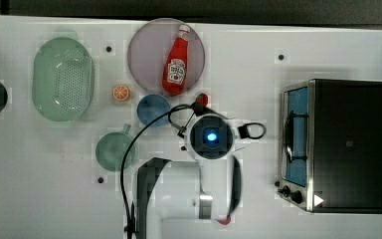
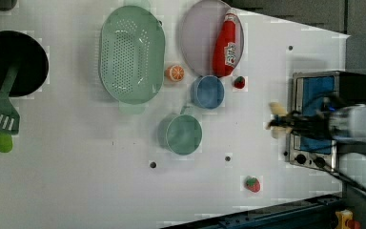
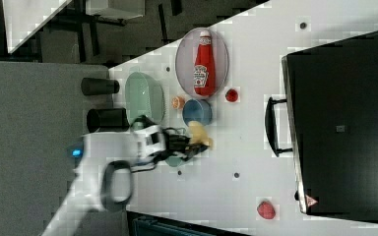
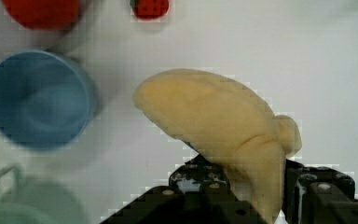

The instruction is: Pick Banana and place it in mug.

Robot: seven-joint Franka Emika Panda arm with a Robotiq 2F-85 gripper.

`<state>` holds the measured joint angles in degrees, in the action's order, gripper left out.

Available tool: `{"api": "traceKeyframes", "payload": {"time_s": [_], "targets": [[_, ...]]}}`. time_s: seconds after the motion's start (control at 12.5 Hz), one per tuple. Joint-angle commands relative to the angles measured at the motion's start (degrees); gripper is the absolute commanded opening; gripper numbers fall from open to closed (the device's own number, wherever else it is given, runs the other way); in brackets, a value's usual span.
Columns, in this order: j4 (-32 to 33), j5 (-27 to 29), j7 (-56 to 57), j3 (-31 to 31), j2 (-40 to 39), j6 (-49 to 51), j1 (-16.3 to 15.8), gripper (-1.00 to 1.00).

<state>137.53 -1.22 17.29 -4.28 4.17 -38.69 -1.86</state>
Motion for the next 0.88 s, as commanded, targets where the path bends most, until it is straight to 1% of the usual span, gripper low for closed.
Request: {"api": "traceKeyframes", "payload": {"time_s": [0.08, 0.24, 0.32, 0.48, 0.64, 0.8, 0.88], "targets": [[-7.3, -0.5, -0.1, 1.6, 6.7, 13.8, 0.5, -0.34], [-11.1, -0.5, -1.9, 3.2, 8.6, 21.5, 0.2, -0.34], [-12.1, -0.5, -3.5, 4.5, 9.0, 23.6, 0.0, -0.34], [-12.4, -0.2, -8.9, 7.9, 9.4, 24.0, -0.8, -0.34], [-12.4, 1.3, -15.5, 12.3, 9.4, 24.0, -1.8, -0.34], [-12.0, 5.5, -24.7, 17.0, 9.3, 23.8, -2.5, -0.34], [-10.9, 8.9, -32.6, 20.9, 8.7, 22.5, -2.7, -0.34]]}}
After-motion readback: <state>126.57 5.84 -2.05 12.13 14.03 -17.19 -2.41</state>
